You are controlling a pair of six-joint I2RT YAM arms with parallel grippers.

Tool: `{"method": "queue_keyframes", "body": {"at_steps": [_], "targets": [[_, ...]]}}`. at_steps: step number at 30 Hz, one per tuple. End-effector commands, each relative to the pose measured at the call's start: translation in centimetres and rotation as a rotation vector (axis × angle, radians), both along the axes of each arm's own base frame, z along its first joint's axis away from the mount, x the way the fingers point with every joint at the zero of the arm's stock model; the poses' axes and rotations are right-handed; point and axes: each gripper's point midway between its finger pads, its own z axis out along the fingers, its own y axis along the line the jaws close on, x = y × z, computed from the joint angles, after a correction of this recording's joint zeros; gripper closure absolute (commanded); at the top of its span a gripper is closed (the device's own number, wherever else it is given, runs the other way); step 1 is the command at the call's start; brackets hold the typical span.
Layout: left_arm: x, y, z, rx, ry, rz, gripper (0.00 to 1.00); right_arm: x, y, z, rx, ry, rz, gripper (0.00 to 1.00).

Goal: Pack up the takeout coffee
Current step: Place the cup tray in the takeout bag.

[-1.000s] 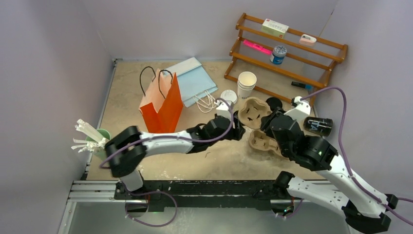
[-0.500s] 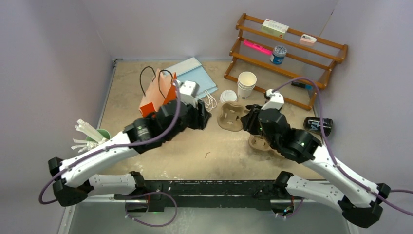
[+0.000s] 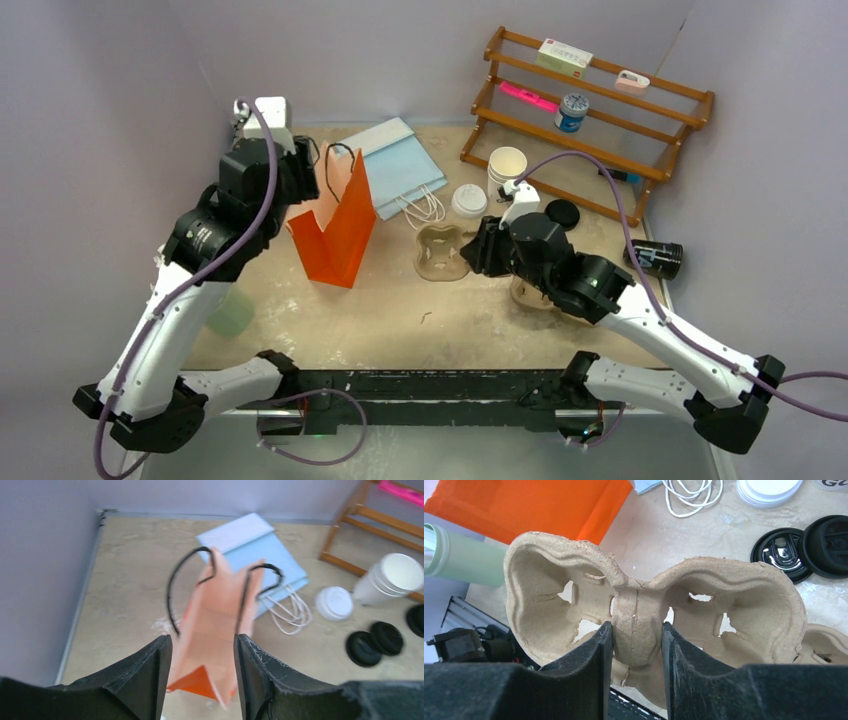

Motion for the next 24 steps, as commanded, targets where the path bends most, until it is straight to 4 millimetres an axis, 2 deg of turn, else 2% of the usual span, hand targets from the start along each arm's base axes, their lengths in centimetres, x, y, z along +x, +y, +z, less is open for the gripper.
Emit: {"method": "queue_keyframes", "body": {"at_steps": [1, 6, 11, 14, 20, 24], "targets": [[1.4, 4.5, -0.3, 0.106, 0.032, 0.102, 0.49, -0.5, 0.6, 1.9, 0.046, -0.055, 0.062, 0.64], [4.6, 6.3, -4.3, 0.017, 0.15, 0.028, 0.44, -0.9, 0.8, 1.9, 0.048, -0.05, 0.088, 0.65], [5.7, 5.4, -7.4, -0.029, 0.211, -0.055, 0.4, -1.1, 0.8, 2.0, 0.049, -0.052, 0.099, 0.65], [5.8, 4.8, -7.9, -0.046, 0.218, -0.093, 0.39, -1.1, 0.7, 1.9, 0.047, -0.053, 0.098, 0.65], [5.6, 5.4, -8.1, -0.025, 0.196, -0.074, 0.34, -1.1, 0.8, 1.7, 0.049, -0.05, 0.1, 0.65], [6.3, 5.3, -9.8, -0.028, 0.247, -0.07, 0.42, -1.0, 1.1, 1.6, 0.051, -0.045, 0.104, 0.66]]}}
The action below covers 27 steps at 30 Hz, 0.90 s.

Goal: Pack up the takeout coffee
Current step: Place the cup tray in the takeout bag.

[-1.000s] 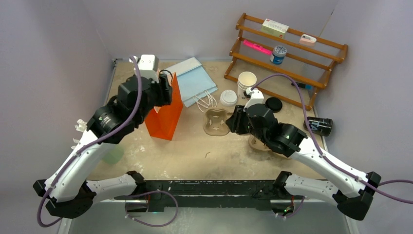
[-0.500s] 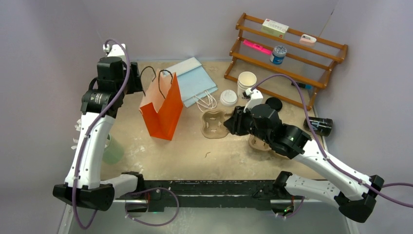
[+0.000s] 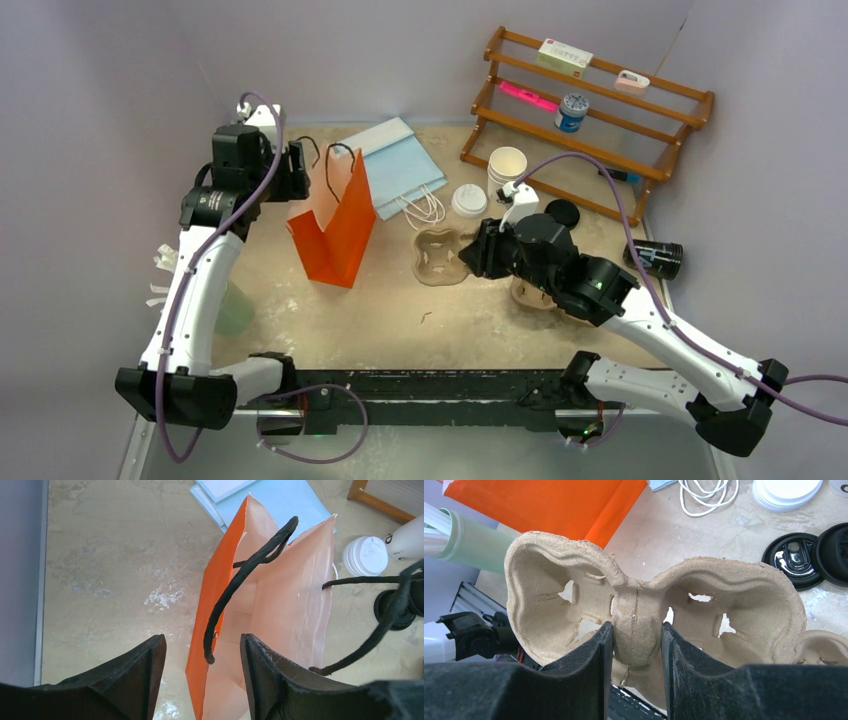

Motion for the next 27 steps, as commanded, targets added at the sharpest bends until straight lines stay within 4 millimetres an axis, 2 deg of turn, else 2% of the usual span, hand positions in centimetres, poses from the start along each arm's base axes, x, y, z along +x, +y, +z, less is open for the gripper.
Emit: {"method": "queue_keyframes", "body": {"at_steps": [1, 4, 6, 8, 9, 13, 15, 18, 23, 27], "targets": [[1.1, -0.3, -0.6, -0.01, -0.003, -0.014, 0.46, 0.0, 0.6, 1.0, 0.035, -0.031, 0.028, 0.66], [1.7, -1.0, -1.8, -0.047, 0.036, -0.028, 0.61, 0.0, 0.6, 1.6, 0.047, -0.042, 0.026, 0.66], [2.1, -1.7, -2.3, -0.065, 0.05, -0.055, 0.76, 0.0, 0.6, 2.5, 0.061, -0.058, 0.029, 0.66], [2.2, -2.2, -2.4, -0.075, 0.061, -0.087, 0.97, 0.0, 0.3, 3.6, 0.069, -0.088, 0.03, 0.66], [2.1, -2.4, -2.3, -0.08, 0.063, -0.101, 1.0, 0.0, 0.1, 4.2, 0.073, -0.103, 0.023, 0.66], [0.7, -3.1, -0.4, -0.101, 0.038, -0.141, 1.0, 0.9, -1.7, 6.0, 0.041, -0.154, -0.058, 0.66], [-0.7, -3.4, 1.2, -0.12, 0.008, -0.161, 1.0, 1.7, -2.7, 6.5, 0.005, -0.168, -0.116, 0.66], [-3.1, -4.4, 2.4, -0.157, 0.013, -0.226, 1.0, 2.8, -4.1, 7.7, -0.035, -0.194, -0.21, 0.66], [-7.4, -7.5, 3.3, -0.264, 0.039, -0.421, 1.0, 3.8, -5.4, 9.3, -0.061, -0.221, -0.3, 0.66], [-10.1, -9.4, 4.4, -0.335, 0.01, -0.534, 1.0, 3.8, -6.5, 10.2, -0.047, -0.238, -0.349, 0.65]]}}
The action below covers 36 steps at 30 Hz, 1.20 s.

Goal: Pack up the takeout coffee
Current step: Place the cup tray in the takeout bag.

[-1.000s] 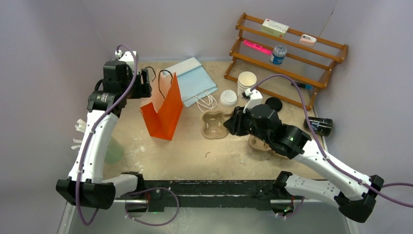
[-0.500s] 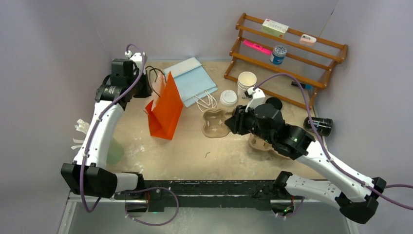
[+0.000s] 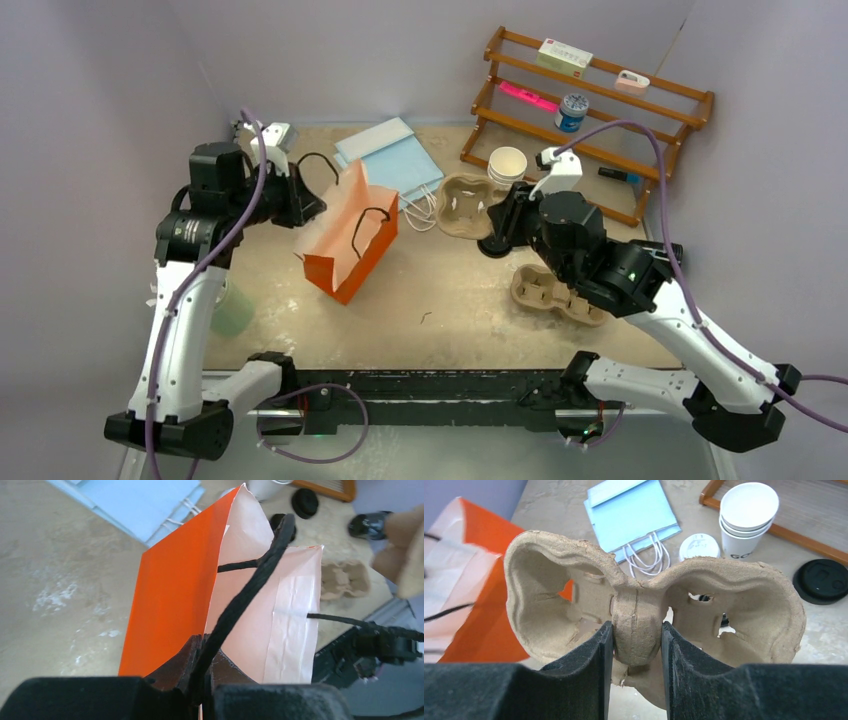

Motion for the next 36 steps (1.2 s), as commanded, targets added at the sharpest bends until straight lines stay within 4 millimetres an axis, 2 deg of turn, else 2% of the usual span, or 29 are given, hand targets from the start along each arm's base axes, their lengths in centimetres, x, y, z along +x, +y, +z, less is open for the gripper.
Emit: {"method": "queue_keyframes", "body": {"at_steps": [1, 5, 9, 12, 15, 18, 22, 25, 30, 33, 36], "targets": [[-3.8, -3.2, 1.8, -0.122, -0.02, -0.196, 1.0, 0.2, -2.3, 1.8, -0.004, -0.049, -0.094, 0.65], [-5.1, -5.4, 1.5, -0.16, 0.003, -0.281, 1.0, -0.9, -1.9, 4.3, 0.056, -0.108, -0.01, 0.66], [-5.9, -8.5, -0.2, -0.17, 0.046, -0.361, 1.0, -2.8, -0.6, 7.9, 0.144, -0.176, 0.138, 0.66], [-6.3, -10.4, -1.0, -0.169, 0.068, -0.415, 1.0, -2.9, -0.9, 9.9, 0.167, -0.213, 0.134, 0.67], [-7.3, -12.4, -1.5, -0.168, 0.084, -0.482, 1.0, -2.4, -0.8, 10.7, 0.145, -0.241, 0.126, 0.67], [-7.6, -13.8, -2.3, -0.167, 0.106, -0.516, 1.0, -2.7, 1.5, 11.0, 0.158, -0.245, 0.234, 0.69], [-7.2, -15.2, -3.3, -0.166, 0.132, -0.53, 1.0, -5.2, 6.2, 12.3, 0.27, -0.269, 0.497, 0.7], [-6.5, -15.8, -3.5, -0.175, 0.13, -0.526, 1.0, -7.5, 8.9, 12.7, 0.354, -0.24, 0.676, 0.7], [-5.2, -16.4, -3.0, -0.188, 0.107, -0.506, 1.0, -10.6, 11.1, 12.3, 0.486, -0.18, 0.875, 0.7], [-4.7, -16.6, -3.1, -0.183, 0.112, -0.499, 1.0, -10.6, 11.5, 10.9, 0.502, -0.133, 0.877, 0.7], [-4.6, -16.6, -3.0, -0.175, 0.103, -0.502, 1.0, -11.2, 11.5, 8.0, 0.511, -0.018, 0.87, 0.72]]}}
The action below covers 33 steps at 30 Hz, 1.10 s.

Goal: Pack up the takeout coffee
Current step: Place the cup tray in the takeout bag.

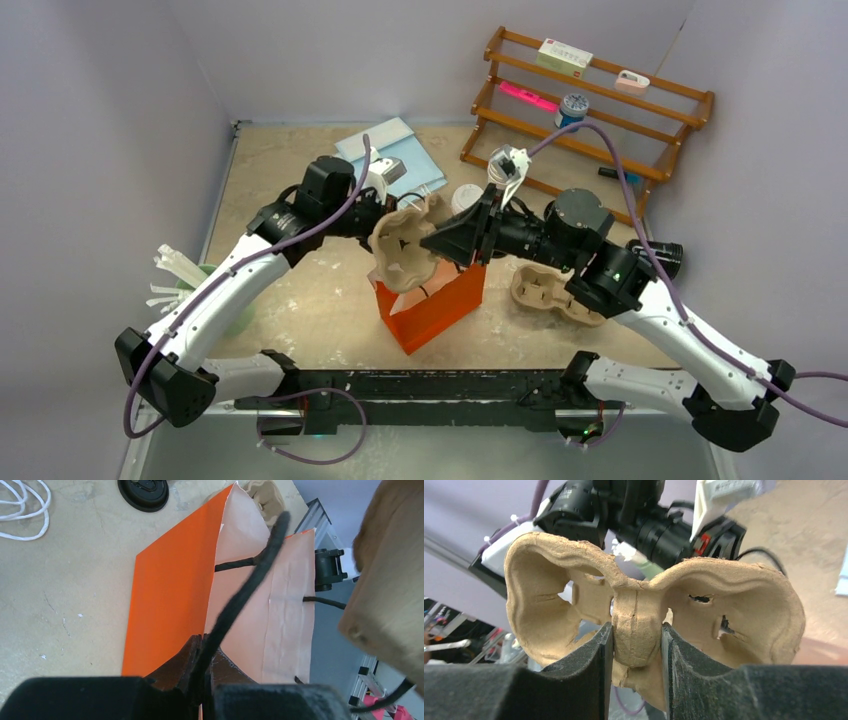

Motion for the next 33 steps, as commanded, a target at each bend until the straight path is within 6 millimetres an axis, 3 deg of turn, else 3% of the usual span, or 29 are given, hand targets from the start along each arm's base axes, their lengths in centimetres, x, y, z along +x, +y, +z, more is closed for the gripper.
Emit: {"method": "queue_keyframes", "body": {"at_steps": [1, 5, 10, 18, 24, 33], "targets": [[0.8, -0.7, 2.2, -0.046, -0.071, -0.001, 1.0, -2.7, -0.1, -0.2, 0.08, 0.088, 0.102, 0.72], [1.0, -0.6, 2.1, -0.04, -0.084, -0.003, 1.0, -3.2, 0.1, -3.1, 0.066, 0.179, 0.122, 0.73], [0.8, -0.6, 2.1, -0.037, -0.1, -0.025, 1.0, -3.5, 0.4, -4.0, 0.107, 0.269, 0.139, 0.72], [-0.3, -0.5, 2.1, -0.038, -0.103, -0.083, 1.0, 0.5, 0.2, -6.8, -0.01, 0.343, -0.06, 0.71], [-0.9, -0.4, 1.8, -0.026, -0.108, -0.12, 1.0, 3.2, -2.1, -6.7, -0.02, 0.34, -0.11, 0.71], [-0.5, -0.2, 1.0, 0.005, -0.119, -0.125, 1.0, 4.0, -3.0, -8.7, -0.052, 0.421, -0.087, 0.72]]}}
